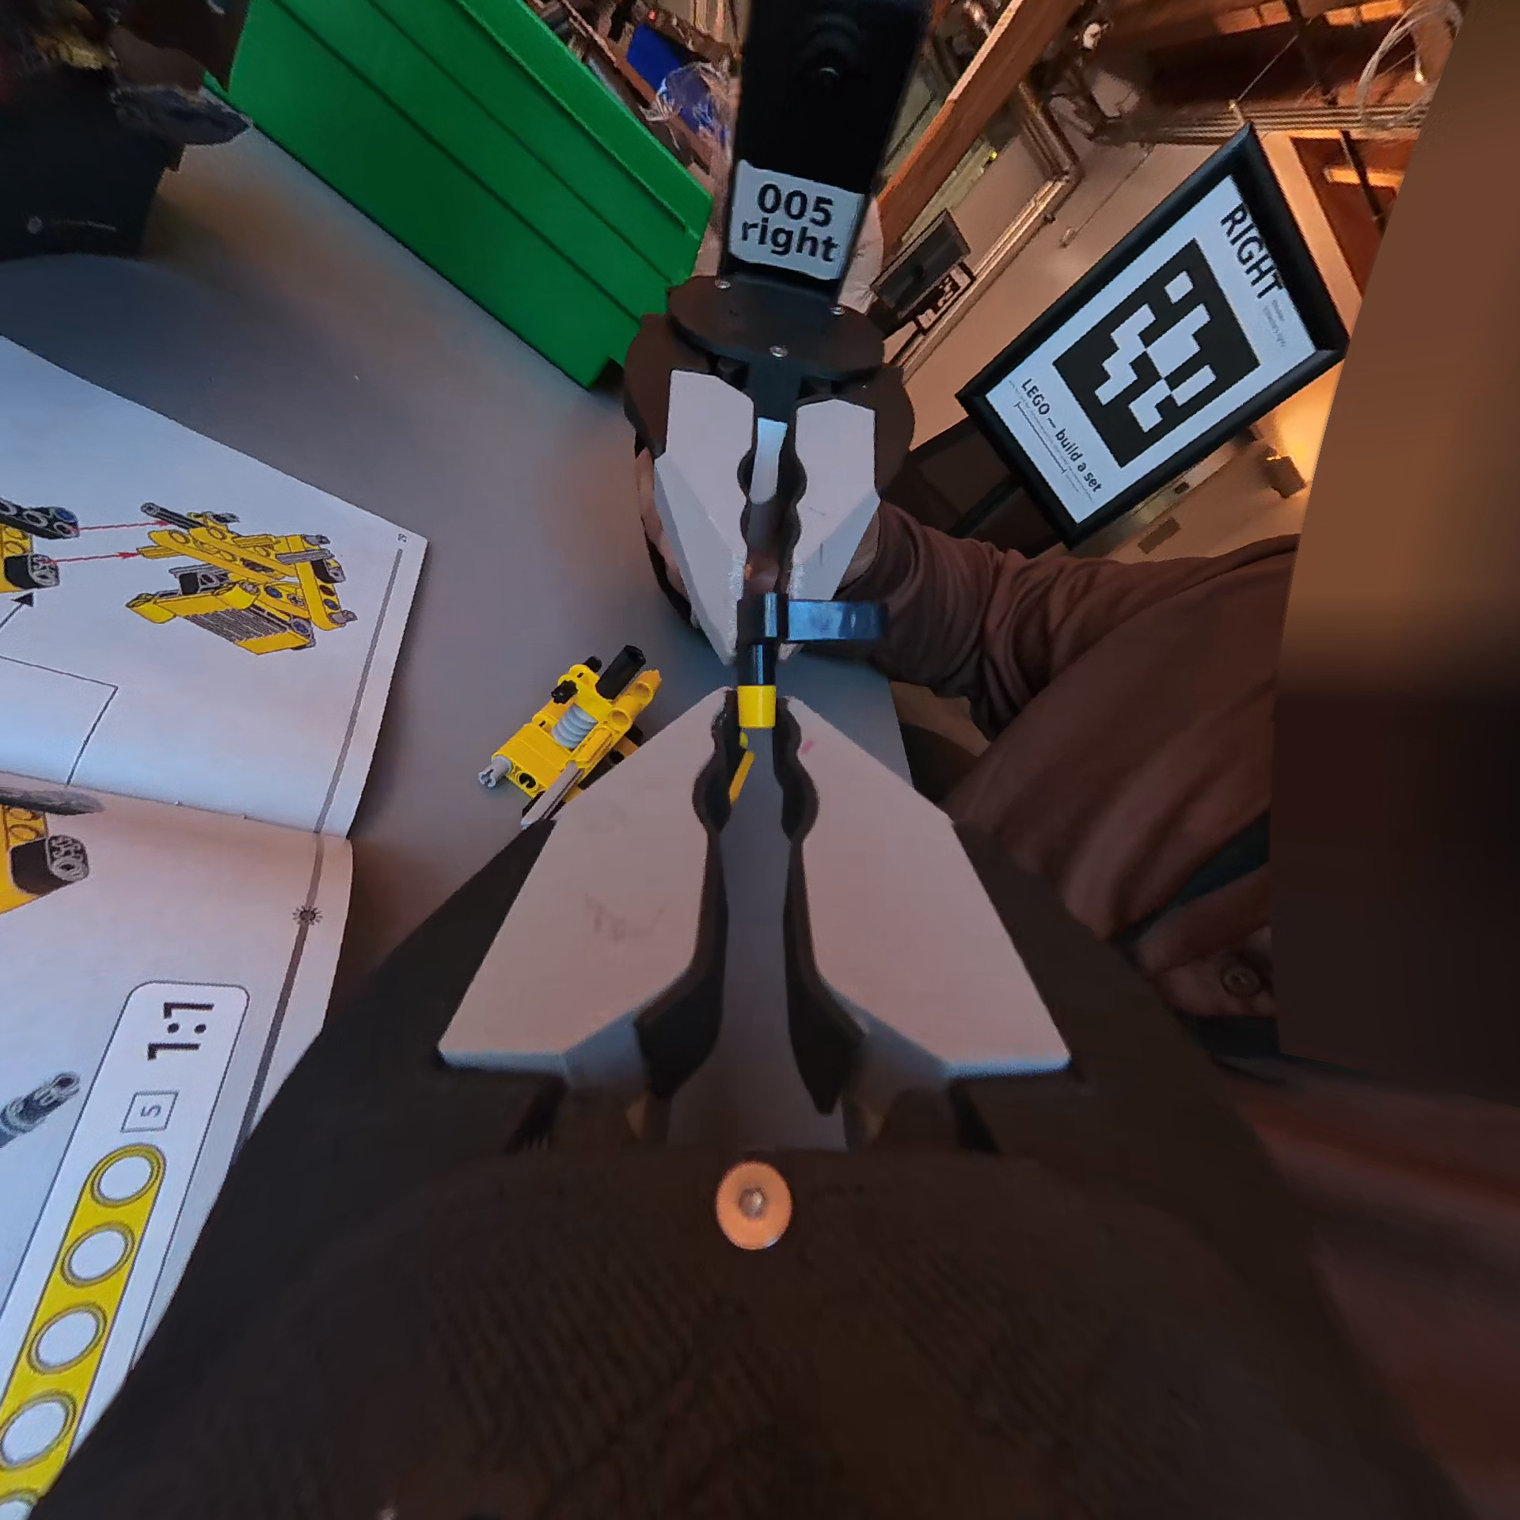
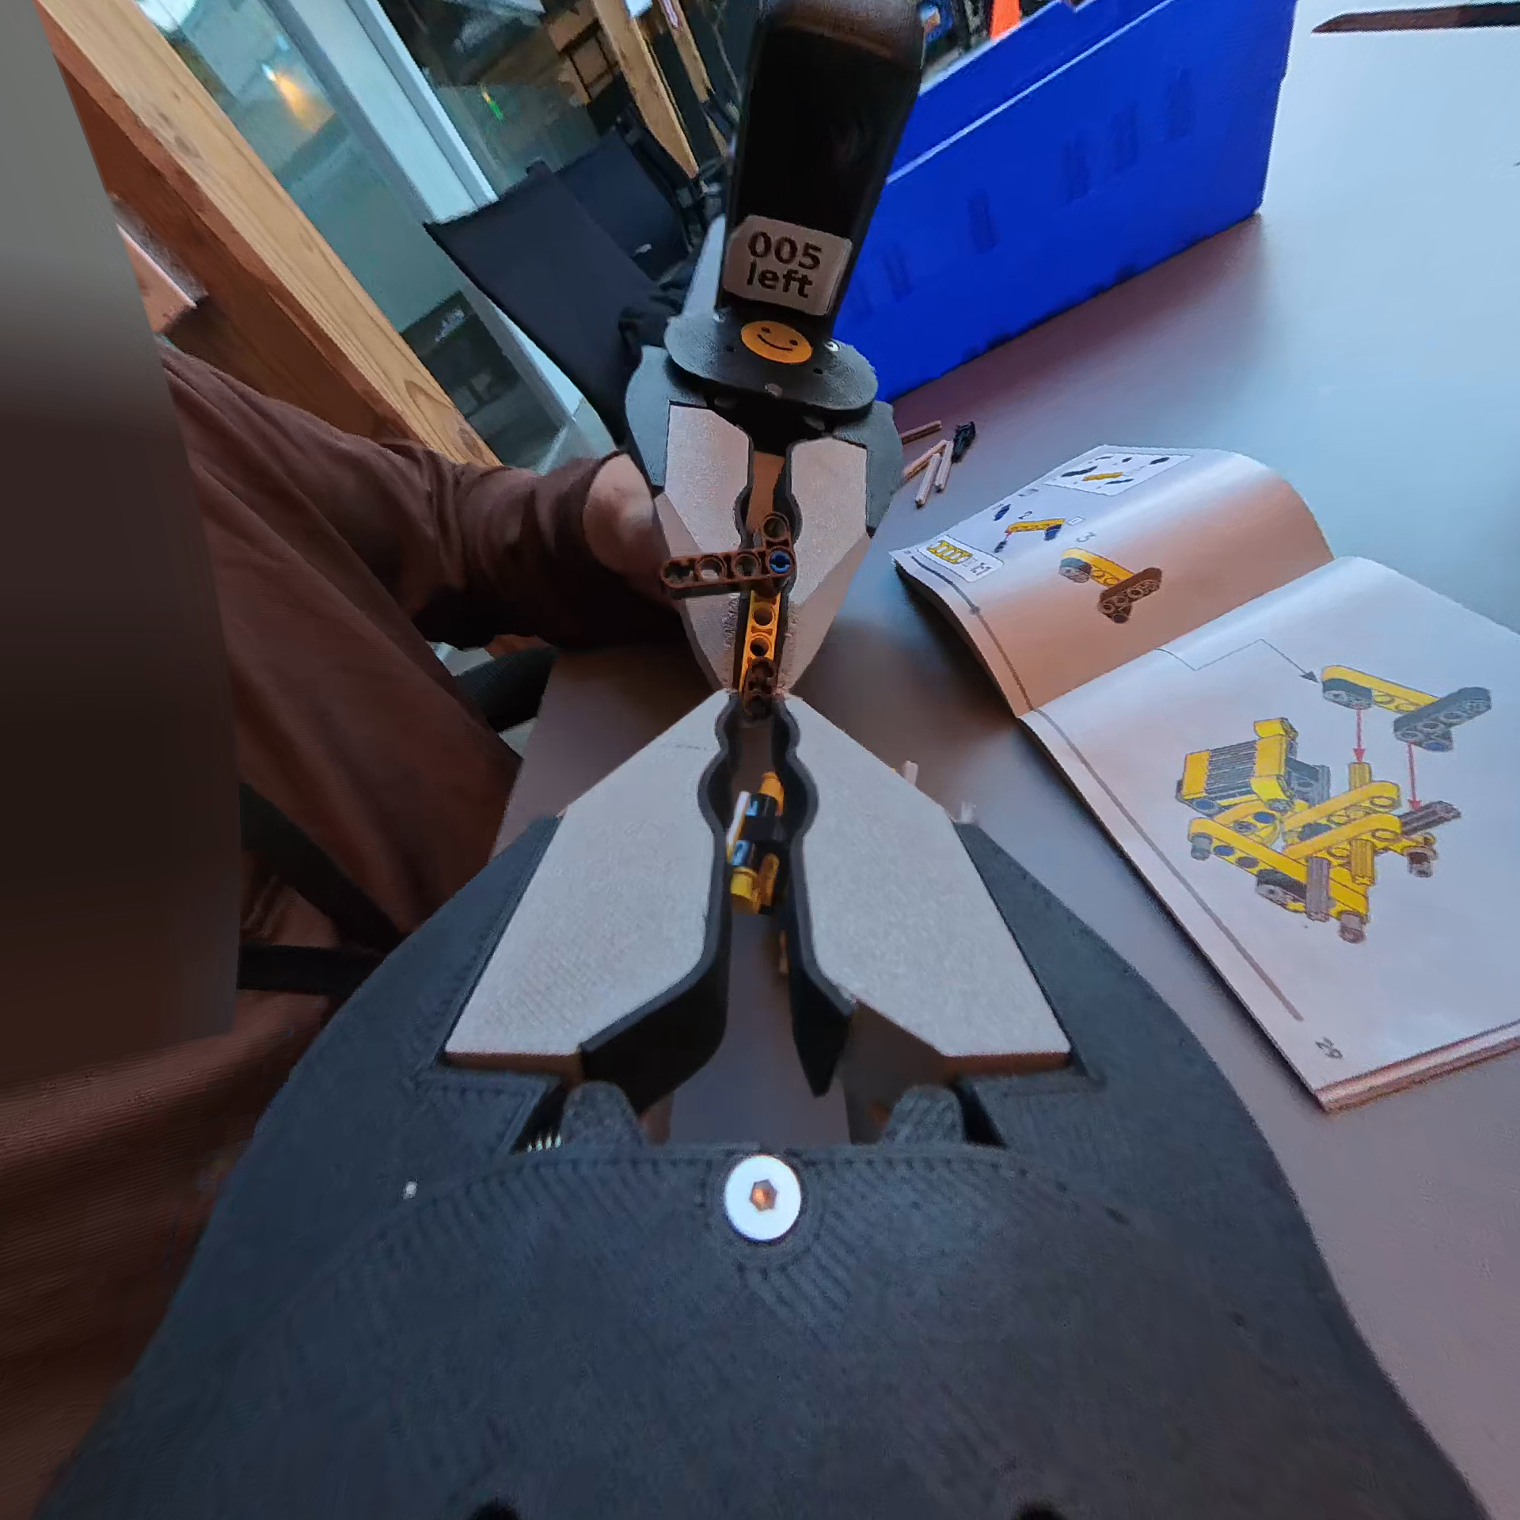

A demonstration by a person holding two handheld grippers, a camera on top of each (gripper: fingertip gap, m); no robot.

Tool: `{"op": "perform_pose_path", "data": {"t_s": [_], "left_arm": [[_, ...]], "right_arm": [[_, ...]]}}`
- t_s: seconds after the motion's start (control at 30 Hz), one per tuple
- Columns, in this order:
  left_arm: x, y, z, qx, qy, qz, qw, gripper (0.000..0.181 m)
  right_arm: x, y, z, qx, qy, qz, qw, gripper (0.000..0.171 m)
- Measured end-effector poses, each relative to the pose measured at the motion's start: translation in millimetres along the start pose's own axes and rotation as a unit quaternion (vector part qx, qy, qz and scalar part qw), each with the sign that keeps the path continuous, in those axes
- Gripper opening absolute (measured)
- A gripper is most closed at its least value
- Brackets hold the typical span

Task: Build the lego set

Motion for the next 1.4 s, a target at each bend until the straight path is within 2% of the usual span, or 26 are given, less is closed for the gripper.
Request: {"op": "perform_pose_path", "data": {"t_s": [0.27,0.53,0.6,0.7,0.83,0.97,1.07,1.23,1.4], "left_arm": [[-3.3,-0.5,-4.9,0.016,0.0,-0.009,1.0,0.005],[-4.0,-0.9,-8.7,0.004,0.03,-0.02,0.999,0.006],[-3.1,-1.3,-4.4,-0.014,0.037,-0.026,0.999,0.006],[-12.2,-3.9,-9.6,0.024,0.018,-0.064,0.997,0.006],[-15.2,-8.9,-4.3,0.007,0.024,-0.076,0.997,0.005],[-24.7,-14.3,-2.4,-0.007,0.04,-0.109,0.993,0.005],[-27.8,-17.5,-0.8,-0.009,0.04,-0.118,0.992,0.006],[-27.9,-17.4,-1.7,-0.004,0.039,-0.118,0.992,0.005],[-27.7,-16.5,-2.7,0.01,0.027,-0.119,0.993,0.006]], "right_arm": [[-6.3,-2.8,-1.1,-0.018,0.029,-0.036,0.999,0.002],[-6.5,-2.9,1.2,-0.009,0.008,-0.037,0.999,0.002],[2.4,1.8,0.1,-0.002,0.01,-0.019,1.0,0.016],[12.3,12.9,2.2,-0.029,0.045,-0.004,0.999,0.016],[8.5,7.6,-6.2,-0.018,0.099,-0.037,0.994,0.02],[3.8,-1.0,-13.6,-0.017,0.158,-0.062,0.985,0.038],[2.6,-5.5,-20.2,0.009,0.158,-0.06,0.986,0.047],[2.5,-9.3,-21.6,0.022,0.131,-0.053,0.99,0.03],[1.9,-11.4,-18.7,0.025,0.091,-0.049,0.994,0.029]]}}
Point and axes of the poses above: each gripper's, where its closed fingertips meet, y back along the fingers, x out of its top, z = x × y across the jaws, the point moved 4 cm from there along y, back along the fingers, and after that the axes turned 14 degrees about y, right-handed, at the moved point
